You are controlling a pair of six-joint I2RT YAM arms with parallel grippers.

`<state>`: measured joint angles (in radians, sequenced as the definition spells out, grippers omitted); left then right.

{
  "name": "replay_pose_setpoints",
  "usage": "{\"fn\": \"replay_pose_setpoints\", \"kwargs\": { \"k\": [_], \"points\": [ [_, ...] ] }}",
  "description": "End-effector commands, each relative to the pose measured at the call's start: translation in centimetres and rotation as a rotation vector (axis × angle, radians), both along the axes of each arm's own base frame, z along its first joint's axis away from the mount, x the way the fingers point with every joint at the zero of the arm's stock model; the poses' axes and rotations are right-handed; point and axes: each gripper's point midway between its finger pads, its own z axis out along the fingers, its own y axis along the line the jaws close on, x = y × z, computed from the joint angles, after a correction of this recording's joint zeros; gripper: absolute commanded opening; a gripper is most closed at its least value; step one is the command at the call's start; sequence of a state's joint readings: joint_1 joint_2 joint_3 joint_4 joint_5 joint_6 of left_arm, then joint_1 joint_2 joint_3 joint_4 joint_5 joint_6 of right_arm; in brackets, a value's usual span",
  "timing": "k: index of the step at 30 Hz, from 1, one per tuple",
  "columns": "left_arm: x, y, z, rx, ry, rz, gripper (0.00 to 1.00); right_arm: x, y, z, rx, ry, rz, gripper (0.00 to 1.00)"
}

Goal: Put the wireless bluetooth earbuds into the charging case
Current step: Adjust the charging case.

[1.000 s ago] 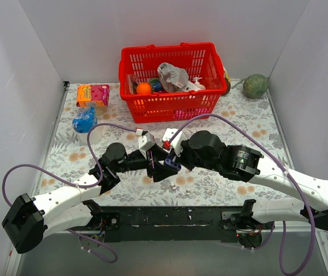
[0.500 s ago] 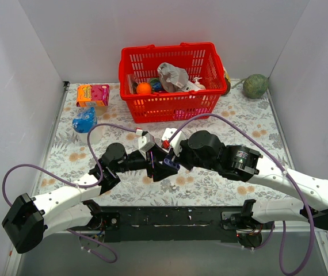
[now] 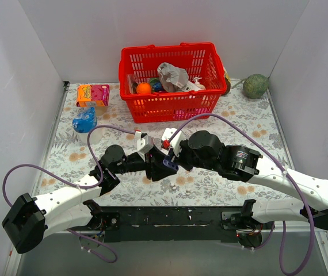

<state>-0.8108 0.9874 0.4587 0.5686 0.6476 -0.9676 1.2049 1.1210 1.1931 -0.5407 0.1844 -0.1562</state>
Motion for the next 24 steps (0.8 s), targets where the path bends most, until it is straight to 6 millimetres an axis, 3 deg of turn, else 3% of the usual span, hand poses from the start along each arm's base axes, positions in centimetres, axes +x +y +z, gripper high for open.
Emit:
{"fn": "replay_pose_setpoints", "kwargs": {
  "k": [1,4,5,8,11,18,19,24],
  "points": [
    [-0.41,0.18,0.35,-0.022,-0.034,-0.023,0.40,-0.08,1.19,2.56,0.097,-0.016,0.011,0.01],
    [-0.47,0.17,0.44,-0.028,-0.043,-0.027,0.40,-0.17,1.23,2.71,0.106,-0.010,0.013,0.01],
    [-0.49,0.20,0.45,-0.030,-0.042,-0.026,0.48,-0.19,1.26,2.64,0.107,-0.009,0.015,0.01],
    [-0.42,0.31,0.49,-0.035,-0.041,-0.015,0.54,-0.22,1.27,2.97,0.116,-0.010,0.016,0.01],
    [-0.44,0.32,0.51,-0.033,-0.043,-0.017,0.53,-0.22,1.29,2.96,0.115,-0.009,0.015,0.01],
    [-0.62,0.26,0.30,-0.028,-0.041,-0.030,0.33,-0.33,1.34,2.82,0.111,-0.004,0.018,0.01],
    [-0.64,0.24,0.32,-0.029,-0.041,-0.032,0.24,-0.25,1.29,2.78,0.107,-0.005,0.016,0.01],
    [-0.58,0.25,0.65,-0.043,-0.044,-0.026,0.04,-0.24,1.25,2.86,0.107,-0.005,0.015,0.01]
  ]
}}
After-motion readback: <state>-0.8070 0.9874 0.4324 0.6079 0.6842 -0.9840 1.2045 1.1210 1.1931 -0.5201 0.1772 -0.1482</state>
